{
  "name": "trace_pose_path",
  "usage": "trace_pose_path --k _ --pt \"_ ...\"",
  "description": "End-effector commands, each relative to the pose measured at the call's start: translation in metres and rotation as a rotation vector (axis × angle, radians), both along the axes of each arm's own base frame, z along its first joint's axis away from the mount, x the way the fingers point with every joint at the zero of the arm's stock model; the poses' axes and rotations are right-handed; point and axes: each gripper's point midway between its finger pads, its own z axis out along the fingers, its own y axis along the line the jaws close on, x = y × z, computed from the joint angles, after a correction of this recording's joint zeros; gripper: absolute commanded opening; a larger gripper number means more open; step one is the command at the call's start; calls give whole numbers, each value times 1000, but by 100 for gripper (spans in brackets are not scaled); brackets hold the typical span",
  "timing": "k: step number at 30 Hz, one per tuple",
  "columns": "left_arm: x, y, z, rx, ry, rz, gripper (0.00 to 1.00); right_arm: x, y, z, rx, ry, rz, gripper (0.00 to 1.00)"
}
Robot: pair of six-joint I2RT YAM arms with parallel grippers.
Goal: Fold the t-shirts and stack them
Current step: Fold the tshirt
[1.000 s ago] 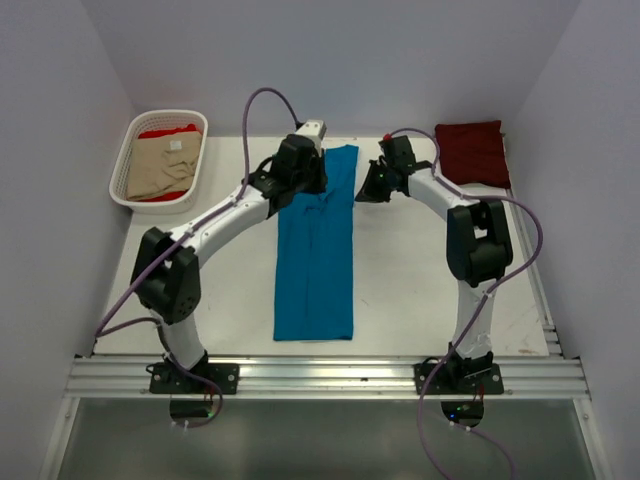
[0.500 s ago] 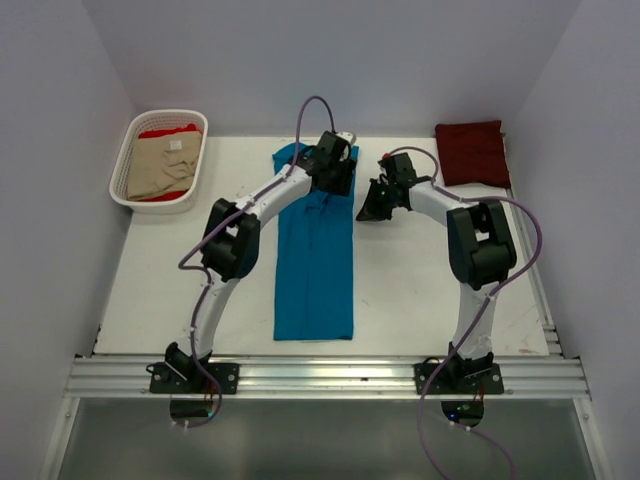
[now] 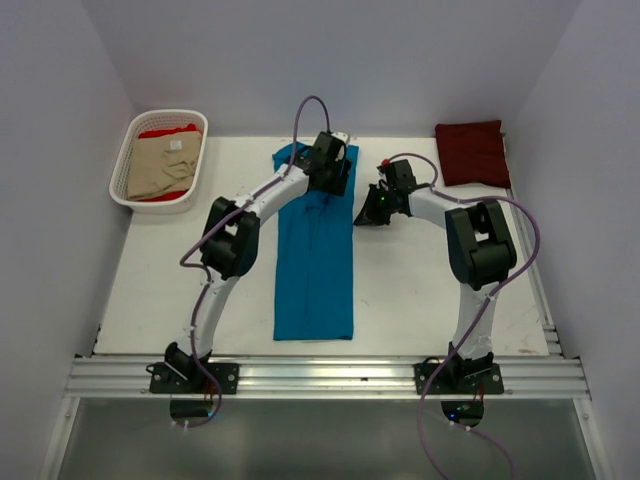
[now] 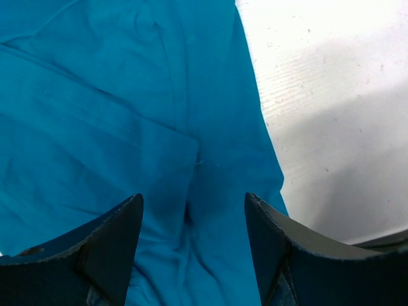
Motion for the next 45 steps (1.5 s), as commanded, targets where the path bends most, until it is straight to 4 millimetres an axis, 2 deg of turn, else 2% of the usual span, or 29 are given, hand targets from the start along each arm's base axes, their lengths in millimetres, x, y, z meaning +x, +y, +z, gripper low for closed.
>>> trace_pose_path --k 1,6,10,14,15,18,20,24,25,27,31,32,33,34,38,39,40,43,44,45 --pt "18 4 -3 16 -47 3 69 3 10 16 47 -45 18 0" --pt "25 5 -14 35 -49 3 69 -3 13 11 43 -36 26 0" --pt "30 5 -12 29 -62 11 69 -5 17 13 63 -39 39 0" --pt "31 3 2 -2 -86 10 69 -10 35 39 150 -108 112 0" --pt "31 2 10 -11 -99 9 69 -11 39 55 170 -141 134 0" --pt "31 5 12 -6 -109 13 70 -17 48 76 200 -193 167 0" --pt "33 8 10 0 -109 19 70 -17 51 80 211 -193 171 0" --pt "35 16 -2 20 -92 39 69 -16 52 66 204 -158 165 0" --pt "35 18 -5 26 -90 45 69 -16 52 55 197 -131 162 0" --pt "37 22 -10 37 -86 58 67 -16 52 44 195 -110 159 0" --pt "39 27 -9 41 -89 79 66 -19 50 22 178 -72 145 0" --pt "39 26 -6 33 -93 75 66 -21 49 14 169 -55 142 0" --pt "41 22 8 3 -120 67 66 -22 49 10 165 -47 144 0" --pt "36 22 4 -4 -111 56 66 -23 48 6 161 -43 143 0" --pt "37 14 27 -63 -175 25 65 -26 47 -8 144 -17 141 0" --pt "35 13 20 -55 -156 14 63 -26 46 -13 141 -9 138 0" --pt "38 10 26 -61 -163 6 62 -27 45 -15 138 -3 138 0" --pt "33 4 25 -79 -151 -32 59 -28 45 -24 132 15 138 0" --pt "35 2 33 -96 -174 -37 58 -29 45 -26 131 19 140 0" --pt "32 6 28 -84 -168 -27 57 -30 44 -30 128 28 140 0"
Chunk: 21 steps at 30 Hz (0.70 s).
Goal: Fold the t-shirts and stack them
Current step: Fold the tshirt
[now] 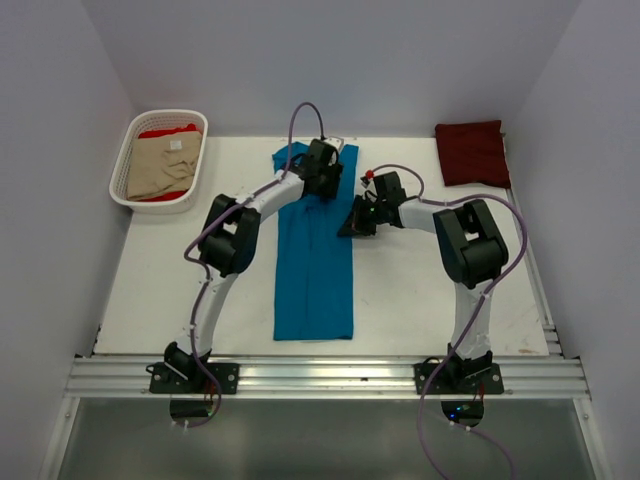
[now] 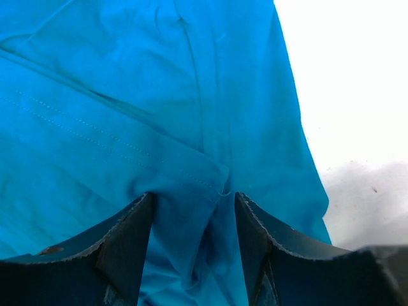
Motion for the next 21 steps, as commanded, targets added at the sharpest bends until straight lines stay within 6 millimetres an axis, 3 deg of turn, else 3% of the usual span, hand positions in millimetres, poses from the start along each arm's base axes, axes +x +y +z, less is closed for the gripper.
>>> trace_pose_path --k 1,10,11,13,14,16,17,18,19,20,21 --pt "14 -8 65 -75 -148 -27 57 0 -1 -16 -20 12 1 0" --pt "22 18 58 47 -155 77 54 -1 0 -20 -21 20 9 0" --pt "25 16 72 23 -189 83 54 -1 -2 -21 -23 21 8 0" --pt "18 12 73 -8 -201 43 55 -1 -2 -22 -27 22 9 0" --pt "22 8 90 -40 -250 31 57 -2 -2 -23 -27 27 11 0" --pt "21 1 91 -47 -248 -16 58 -3 -1 -23 -27 28 12 0" --pt "18 1 73 -20 -198 -30 58 -2 -2 -24 -29 29 10 0" --pt "23 -7 84 -38 -209 -54 58 -2 -1 -23 -28 30 12 0" --pt "23 -11 81 -31 -197 -80 57 -1 -1 -23 -28 27 12 0" --pt "20 -12 64 -15 -155 -97 56 -1 -1 -22 -25 27 12 0" --pt "21 -15 64 -24 -152 -113 56 0 -1 -22 -26 25 11 0"
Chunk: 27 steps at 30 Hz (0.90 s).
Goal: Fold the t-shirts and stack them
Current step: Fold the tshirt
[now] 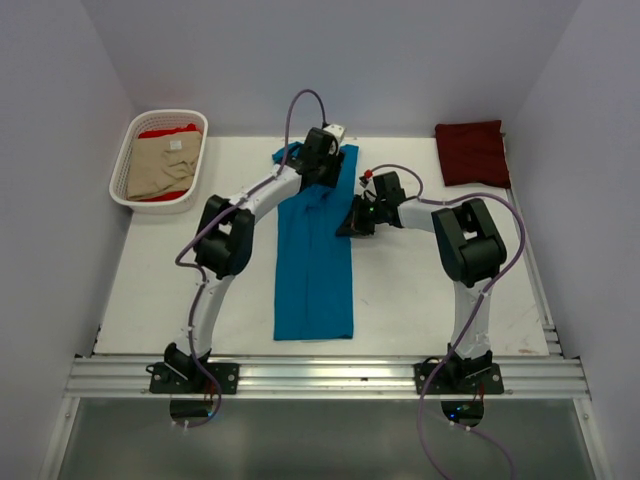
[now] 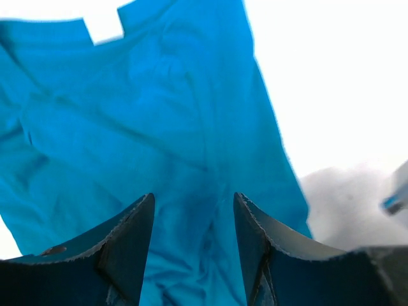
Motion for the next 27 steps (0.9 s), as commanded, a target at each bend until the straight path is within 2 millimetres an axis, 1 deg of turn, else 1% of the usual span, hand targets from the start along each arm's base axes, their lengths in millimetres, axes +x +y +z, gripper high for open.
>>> trace_pose_path --k 1,4,5,7,8,15,18,22,23,25,26,27 --pt "9 -17 21 -27 -42 -98 56 -2 -6 -22 -60 30 -7 0" --pt "7 -19 9 -15 -22 -123 56 -1 -6 -22 -60 31 -7 0" --pt "5 -18 0 -4 -5 -125 56 -1 -6 -22 -62 31 -7 0" --pt "6 -18 -4 3 2 -128 56 -1 -6 -22 -60 32 -6 0" --pt "5 -17 -11 10 15 -129 56 -1 -6 -22 -62 34 -6 0" --pt "1 -14 -30 28 51 -127 55 -3 -6 -24 -61 38 -7 0" --pt "1 -14 -33 28 54 -124 54 -3 -7 -24 -63 38 -7 0" --pt "3 -12 -29 33 42 -110 52 -4 -7 -24 -63 37 -6 0" --pt "4 -11 -26 33 34 -104 51 -4 -7 -24 -65 37 -6 0" --pt "5 -8 -24 40 24 -90 43 -4 -7 -24 -65 36 -2 0" --pt "7 -7 -17 37 11 -82 35 -4 -7 -25 -65 38 -4 0" --pt "7 -5 -16 43 6 -72 31 -4 -7 -26 -67 39 -4 0"
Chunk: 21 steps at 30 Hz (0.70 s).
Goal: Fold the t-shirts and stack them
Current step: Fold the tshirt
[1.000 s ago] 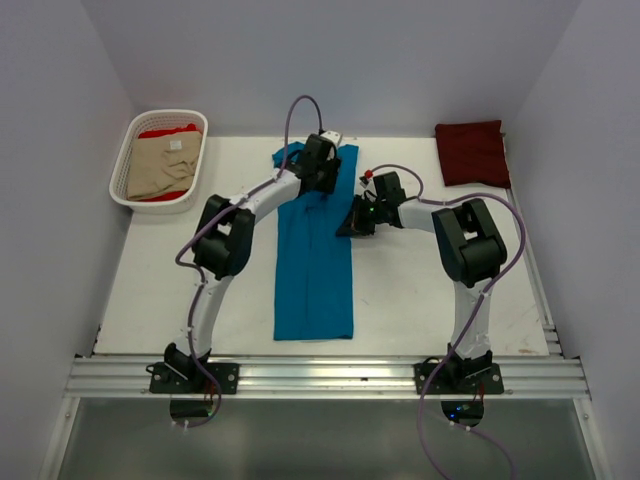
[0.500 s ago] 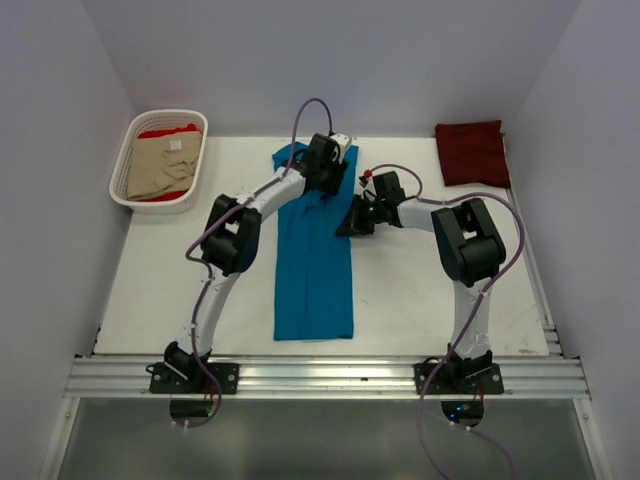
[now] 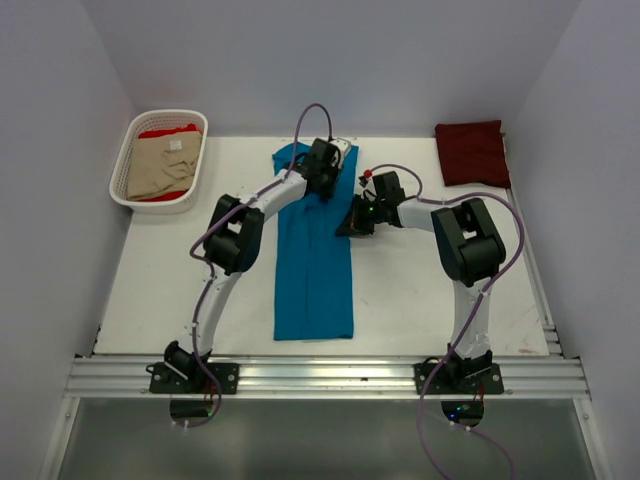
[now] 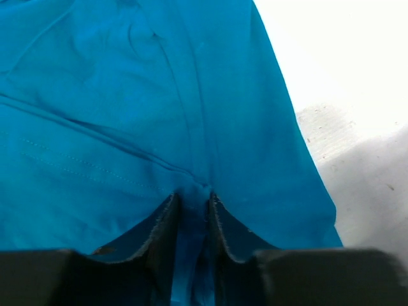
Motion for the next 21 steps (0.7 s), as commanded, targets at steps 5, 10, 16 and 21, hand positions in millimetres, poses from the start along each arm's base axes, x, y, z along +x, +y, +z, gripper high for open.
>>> trace_pose_path --k 5,10,16,21 --pt "12 15 44 9 -116 64 15 -5 -8 -26 -69 35 -8 0" --pt "10 28 66 8 -167 137 14 -5 -8 -27 -70 34 -6 0" --pt "3 42 76 6 -203 196 17 -5 -9 -29 -72 39 -9 0" --pt "5 42 81 -2 -205 205 31 -7 -9 -31 -73 43 -9 0"
